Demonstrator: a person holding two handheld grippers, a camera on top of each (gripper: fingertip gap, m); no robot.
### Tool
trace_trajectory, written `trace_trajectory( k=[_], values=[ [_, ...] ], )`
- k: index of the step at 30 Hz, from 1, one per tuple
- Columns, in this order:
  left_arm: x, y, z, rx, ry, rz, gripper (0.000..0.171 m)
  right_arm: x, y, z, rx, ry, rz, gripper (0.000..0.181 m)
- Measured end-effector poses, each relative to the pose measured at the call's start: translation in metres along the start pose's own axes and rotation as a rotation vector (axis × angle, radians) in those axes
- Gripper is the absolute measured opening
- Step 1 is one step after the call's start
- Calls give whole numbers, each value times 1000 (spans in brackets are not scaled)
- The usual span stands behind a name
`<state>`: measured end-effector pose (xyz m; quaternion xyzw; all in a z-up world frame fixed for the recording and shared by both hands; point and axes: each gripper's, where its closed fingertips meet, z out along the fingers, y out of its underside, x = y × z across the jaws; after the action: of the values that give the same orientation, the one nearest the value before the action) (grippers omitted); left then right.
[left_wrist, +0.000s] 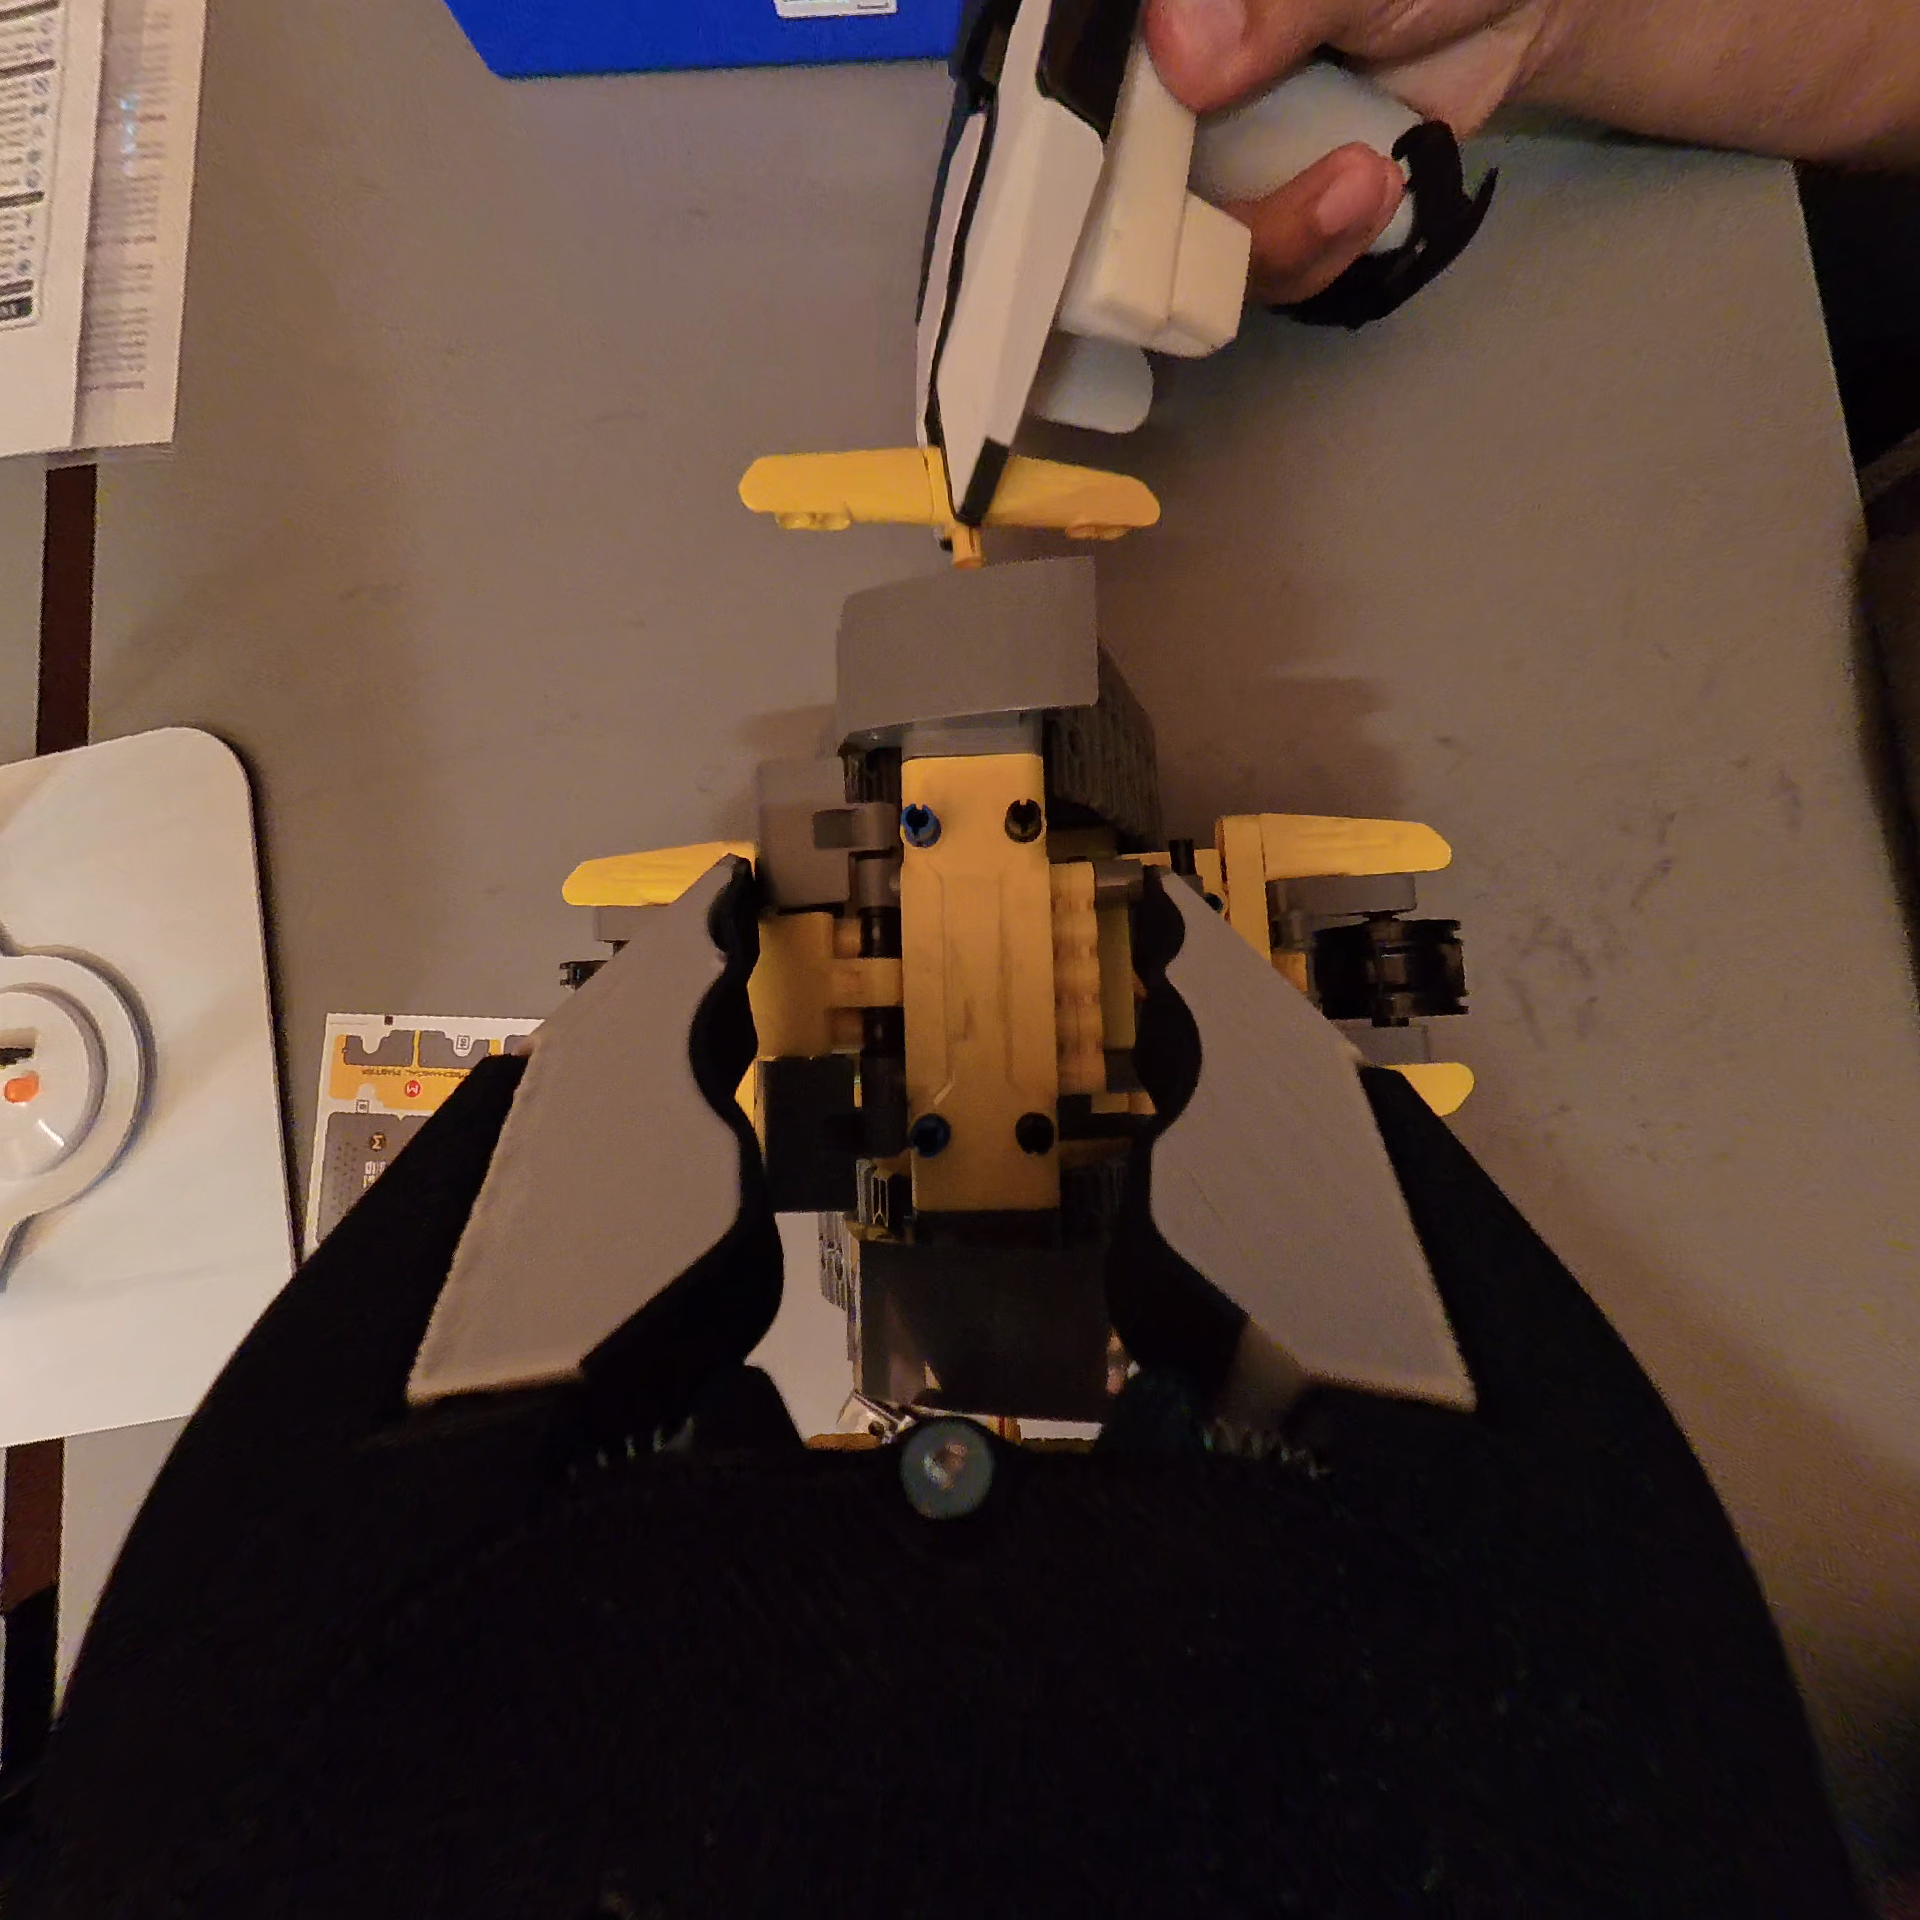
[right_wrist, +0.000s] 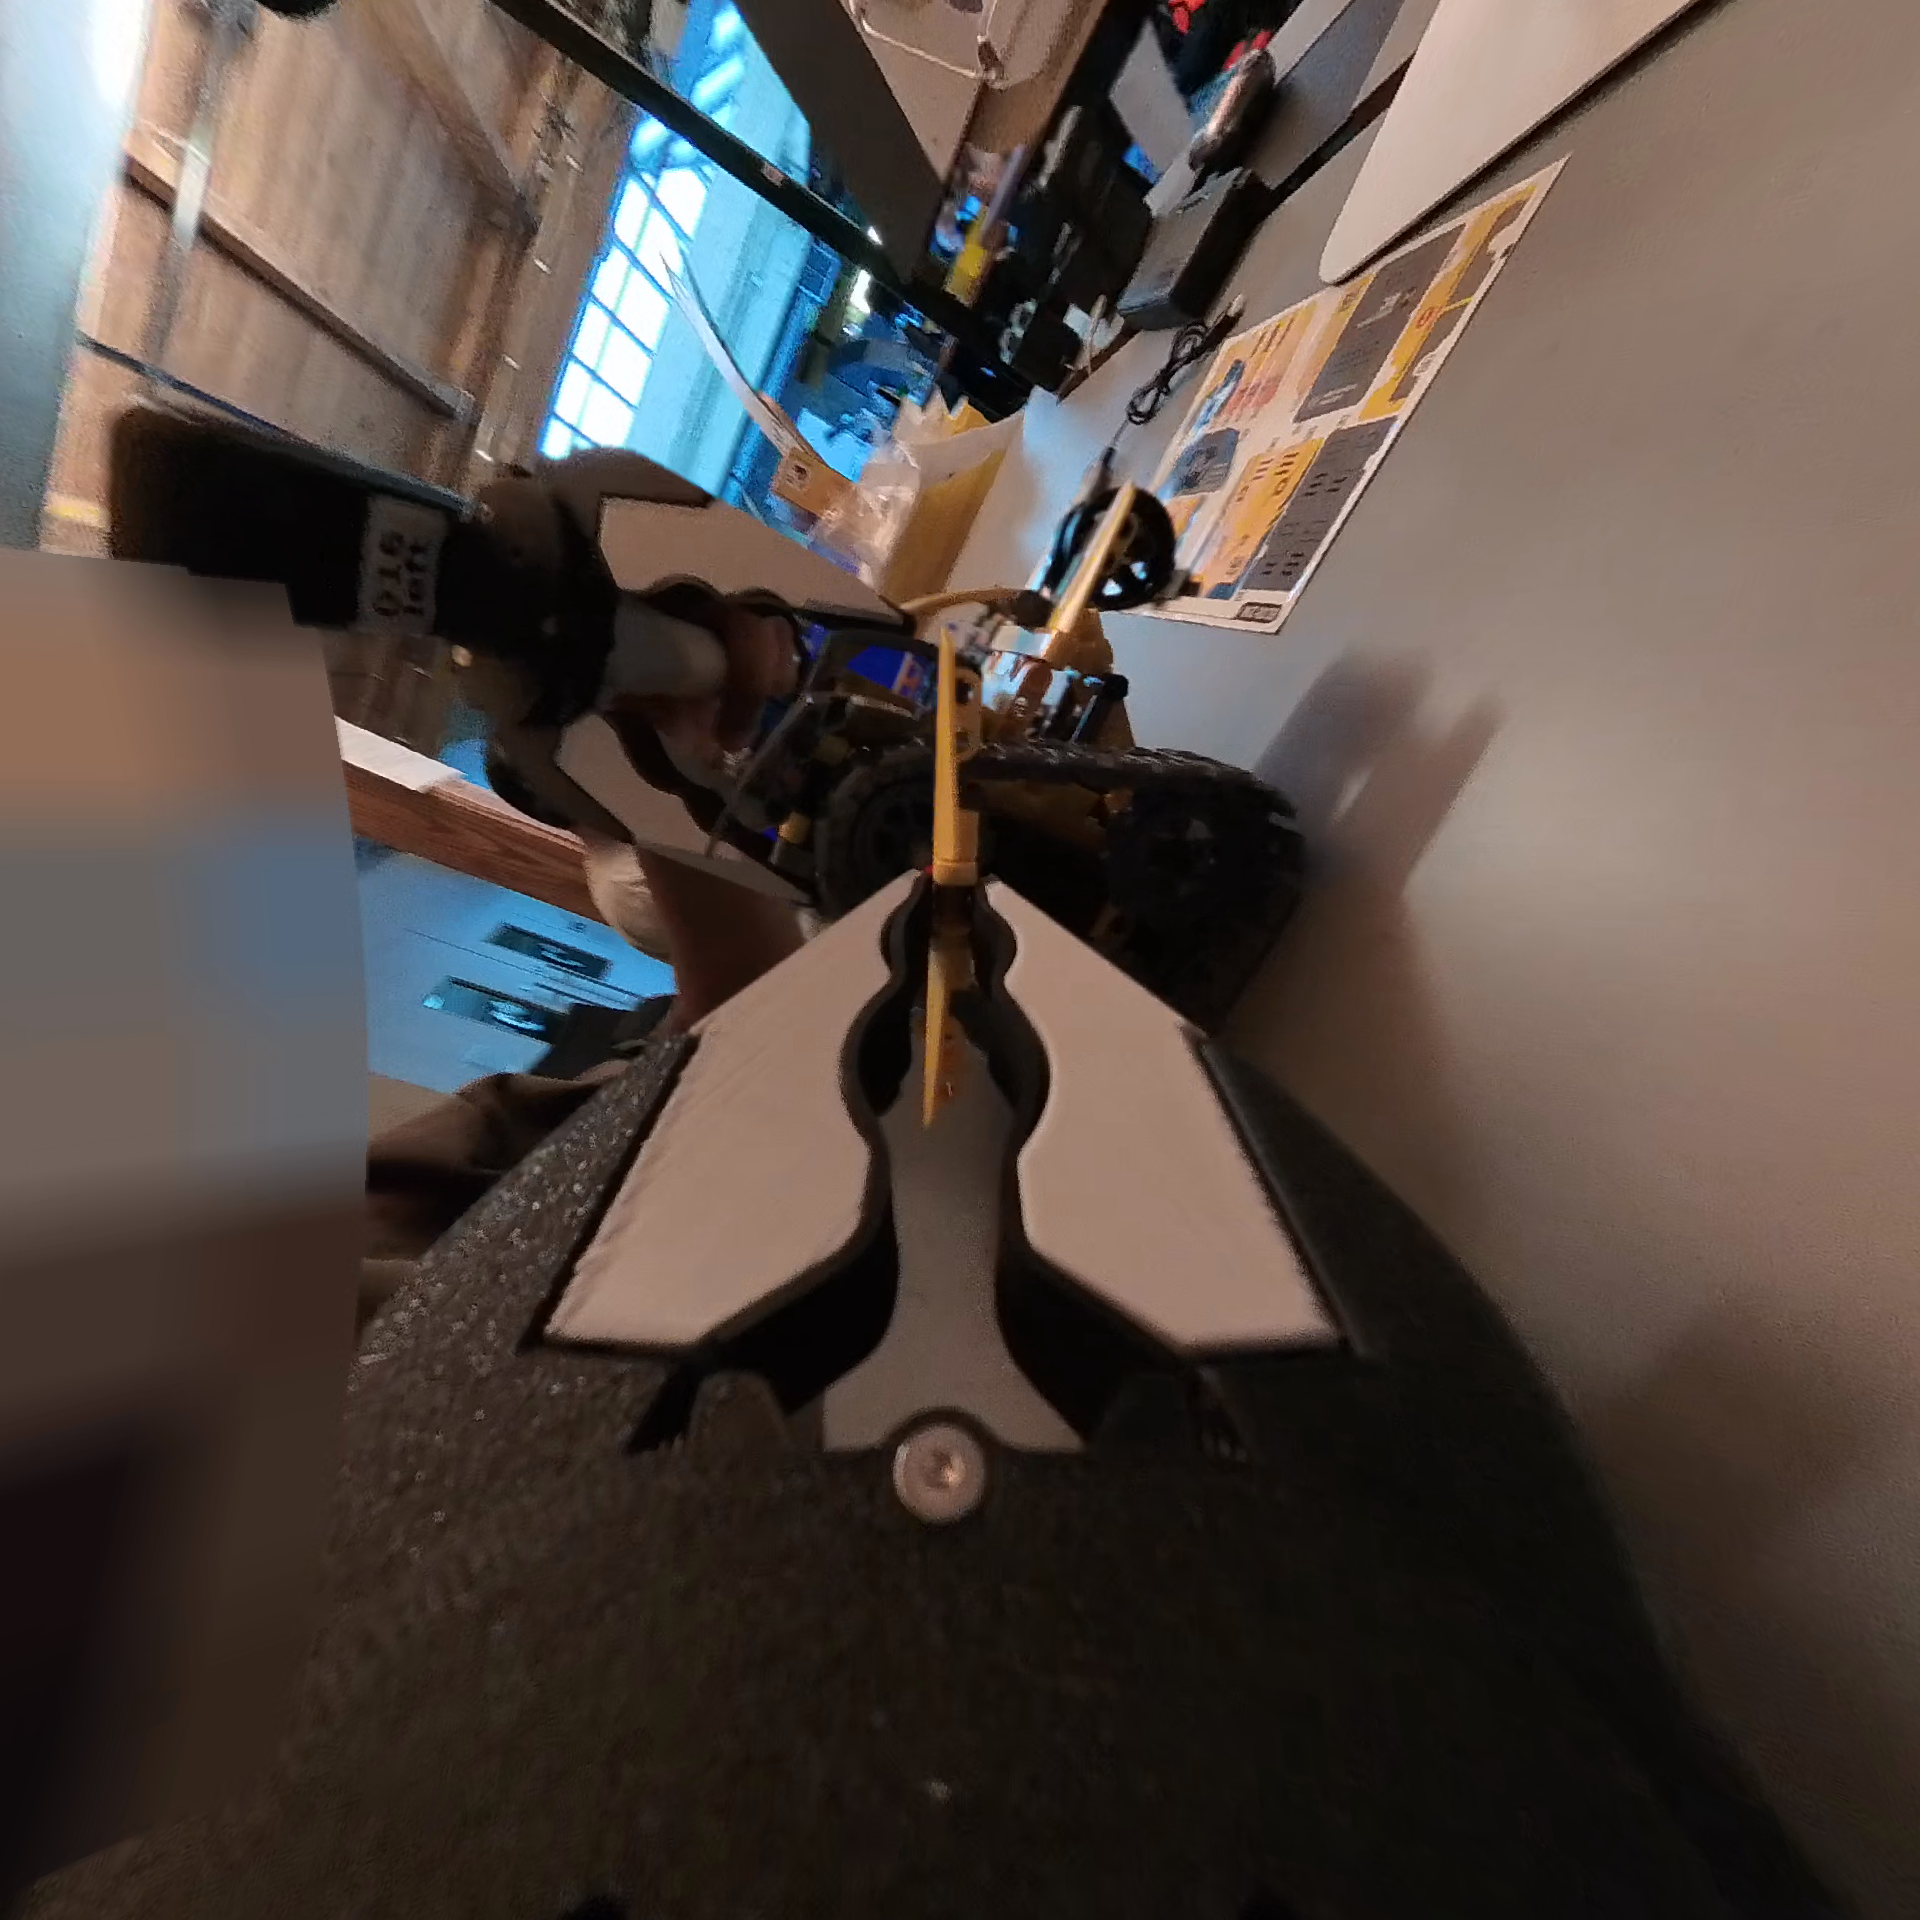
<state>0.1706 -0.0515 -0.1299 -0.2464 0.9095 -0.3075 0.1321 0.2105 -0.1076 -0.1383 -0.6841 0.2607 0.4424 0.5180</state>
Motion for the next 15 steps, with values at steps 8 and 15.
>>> trace_trajectory(
  k=[8, 15],
  values=[
    [0, 0, 0, 8, 3, 1, 71, -2, 1, 2, 4, -142, 211, 5],
    [0, 0, 0, 9, 0, -2, 71, 0, 1, 3, 8, -151, 231, 4]
  ],
)
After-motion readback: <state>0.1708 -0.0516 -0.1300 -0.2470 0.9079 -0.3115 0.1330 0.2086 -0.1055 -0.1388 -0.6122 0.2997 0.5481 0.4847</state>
